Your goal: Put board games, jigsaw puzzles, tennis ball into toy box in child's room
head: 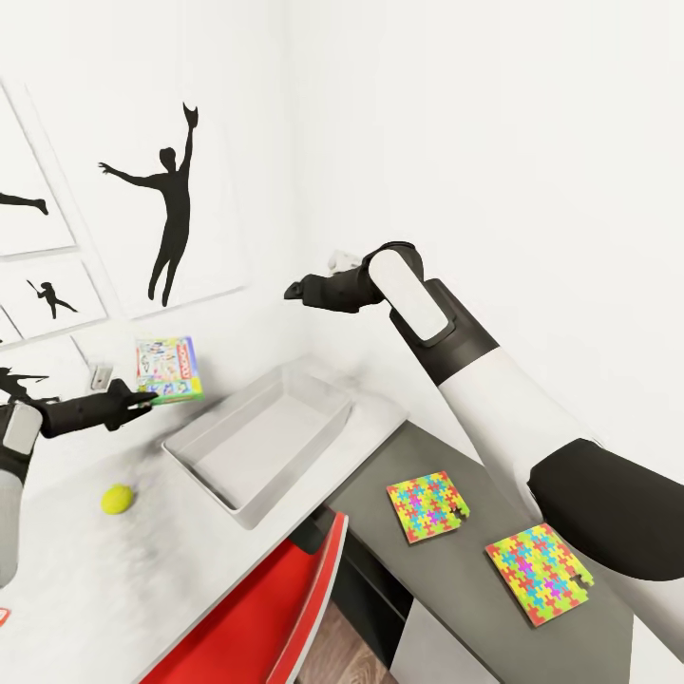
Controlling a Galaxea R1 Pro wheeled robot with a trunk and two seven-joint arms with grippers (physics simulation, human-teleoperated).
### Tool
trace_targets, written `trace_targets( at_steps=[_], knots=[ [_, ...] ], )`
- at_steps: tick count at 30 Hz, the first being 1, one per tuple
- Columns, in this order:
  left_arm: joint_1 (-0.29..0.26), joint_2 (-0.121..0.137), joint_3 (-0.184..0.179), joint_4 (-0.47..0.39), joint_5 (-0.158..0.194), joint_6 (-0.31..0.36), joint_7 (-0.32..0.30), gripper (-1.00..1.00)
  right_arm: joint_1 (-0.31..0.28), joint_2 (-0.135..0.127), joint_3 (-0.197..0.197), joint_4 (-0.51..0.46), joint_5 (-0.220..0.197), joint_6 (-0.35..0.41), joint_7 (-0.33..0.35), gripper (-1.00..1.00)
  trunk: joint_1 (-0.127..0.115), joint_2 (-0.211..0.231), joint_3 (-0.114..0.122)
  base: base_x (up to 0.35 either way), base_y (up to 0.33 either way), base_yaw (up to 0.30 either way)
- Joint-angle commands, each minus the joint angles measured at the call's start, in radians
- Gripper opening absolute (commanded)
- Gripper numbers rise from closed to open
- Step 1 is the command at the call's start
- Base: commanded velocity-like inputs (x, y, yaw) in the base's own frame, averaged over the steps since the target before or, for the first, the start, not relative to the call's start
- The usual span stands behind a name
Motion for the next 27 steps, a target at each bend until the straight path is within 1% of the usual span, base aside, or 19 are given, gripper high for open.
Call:
trace_targets(
  at_steps=[1,3,6,11,15,17,18,20,23,24,27],
  knots=[
    [-0.002,-0.003,0.006,0.011,-0.002,0.005,-0.002,-1.0,-0.001,0.0,0.001,0.0,-0.01,0.0,-0.011,1.0,0.001,-0.002,-0.002,0.0,0.0,0.0],
    [-0.002,-0.007,0.006,0.023,-0.001,0.003,0.016,-1.0,-0.001,0.0,0.001,0.0,-0.01,0.0,-0.01,1.0,0.001,-0.002,-0.002,0.0,0.0,0.0],
    [-0.003,-0.028,0.008,0.029,0.002,0.002,0.066,-1.0,-0.001,0.0,0.001,0.0,-0.011,-0.001,-0.01,1.0,0.001,-0.002,-0.002,0.0,0.0,0.0],
    [-0.003,-0.05,0.008,0.03,0.004,0.002,0.096,-1.0,-0.001,0.0,0.002,0.0,-0.011,-0.001,-0.01,1.0,0.001,-0.002,-0.002,0.0,0.0,0.0],
    [-0.003,-0.078,0.007,0.031,0.0,0.002,0.107,-1.0,-0.001,0.0,0.002,0.0,-0.012,-0.001,-0.011,1.0,0.001,-0.002,-0.002,0.0,0.0,0.0],
    [-0.004,-0.095,0.007,0.031,-0.002,0.002,0.124,-1.0,-0.001,0.0,0.002,0.0,-0.012,-0.001,-0.011,1.0,0.001,-0.002,-0.002,0.0,0.0,0.0],
    [-0.004,-0.099,0.007,0.031,-0.002,0.002,0.131,-1.0,-0.001,0.0,0.002,0.0,-0.012,-0.001,-0.011,1.0,0.001,-0.002,-0.002,0.0,0.0,0.0],
    [-0.005,-0.11,0.007,0.031,0.001,0.002,0.154,-1.0,-0.001,0.0,0.002,0.0,-0.012,-0.001,-0.011,1.0,0.001,-0.002,-0.002,0.0,0.0,0.0],
    [-0.008,-0.139,0.007,0.031,0.004,0.002,0.201,-1.0,-0.001,0.0,0.002,-0.001,-0.012,-0.001,-0.01,1.0,0.001,-0.002,-0.002,0.0,0.0,0.0],
    [-0.008,-0.144,0.006,0.031,0.004,0.002,0.207,-1.0,-0.001,0.0,0.003,-0.001,-0.012,-0.001,-0.01,1.0,0.001,-0.002,-0.002,0.0,0.0,0.0],
    [-0.009,-0.171,0.006,0.031,0.005,0.002,0.232,-1.0,-0.001,0.0,0.003,-0.002,-0.012,-0.002,-0.01,1.0,0.001,-0.002,-0.002,0.0,0.0,0.0]
  ],
)
